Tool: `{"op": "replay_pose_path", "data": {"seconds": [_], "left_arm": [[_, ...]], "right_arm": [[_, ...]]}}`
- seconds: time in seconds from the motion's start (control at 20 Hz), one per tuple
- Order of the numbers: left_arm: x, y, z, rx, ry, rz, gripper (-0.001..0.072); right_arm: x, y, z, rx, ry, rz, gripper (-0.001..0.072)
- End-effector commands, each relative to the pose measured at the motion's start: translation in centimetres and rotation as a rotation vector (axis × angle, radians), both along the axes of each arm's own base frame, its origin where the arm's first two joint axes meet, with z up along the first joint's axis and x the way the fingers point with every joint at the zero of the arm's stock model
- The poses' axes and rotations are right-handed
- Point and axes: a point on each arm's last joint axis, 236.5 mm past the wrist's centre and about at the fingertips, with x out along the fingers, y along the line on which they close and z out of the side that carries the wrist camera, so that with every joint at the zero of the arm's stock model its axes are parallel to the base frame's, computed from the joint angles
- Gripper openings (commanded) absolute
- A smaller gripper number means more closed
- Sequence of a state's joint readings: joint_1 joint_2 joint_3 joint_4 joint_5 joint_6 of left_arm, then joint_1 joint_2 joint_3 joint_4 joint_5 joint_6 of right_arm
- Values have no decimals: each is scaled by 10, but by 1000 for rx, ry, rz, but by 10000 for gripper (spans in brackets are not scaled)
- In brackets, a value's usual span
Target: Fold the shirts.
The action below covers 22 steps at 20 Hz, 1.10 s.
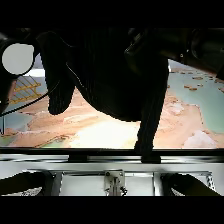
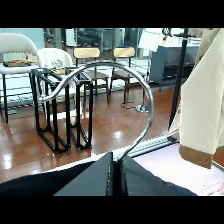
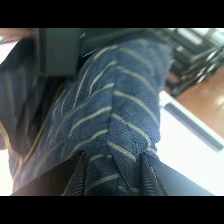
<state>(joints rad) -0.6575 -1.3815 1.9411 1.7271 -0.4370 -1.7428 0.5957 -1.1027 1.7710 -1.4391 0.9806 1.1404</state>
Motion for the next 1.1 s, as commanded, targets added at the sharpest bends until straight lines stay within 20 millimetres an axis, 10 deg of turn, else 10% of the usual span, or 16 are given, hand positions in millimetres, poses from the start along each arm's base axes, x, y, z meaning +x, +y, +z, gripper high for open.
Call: {"op": "replay_pose_path", "data": {"seconds": [0.0,0.4,0.55,0.7,0.85,1.05], "left_arm": [[-4,4,14,-31,-35,-3,58],[-19,18,41,-69,-92,1,58],[-12,23,28,-34,-46,22,57],[-11,23,22,-19,-28,24,57],[-11,23,22,-18,-27,25,57],[-8,23,11,7,12,30,57]], "right_arm": [[-9,-2,-30,-73,107,17,469],[-11,-2,-37,-94,127,22,476],[-15,3,4,19,18,39,627],[-13,-18,44,53,-136,-25,628],[-10,-41,47,-7,-174,-99,628],[-32,-11,65,158,-138,27,628]]}}
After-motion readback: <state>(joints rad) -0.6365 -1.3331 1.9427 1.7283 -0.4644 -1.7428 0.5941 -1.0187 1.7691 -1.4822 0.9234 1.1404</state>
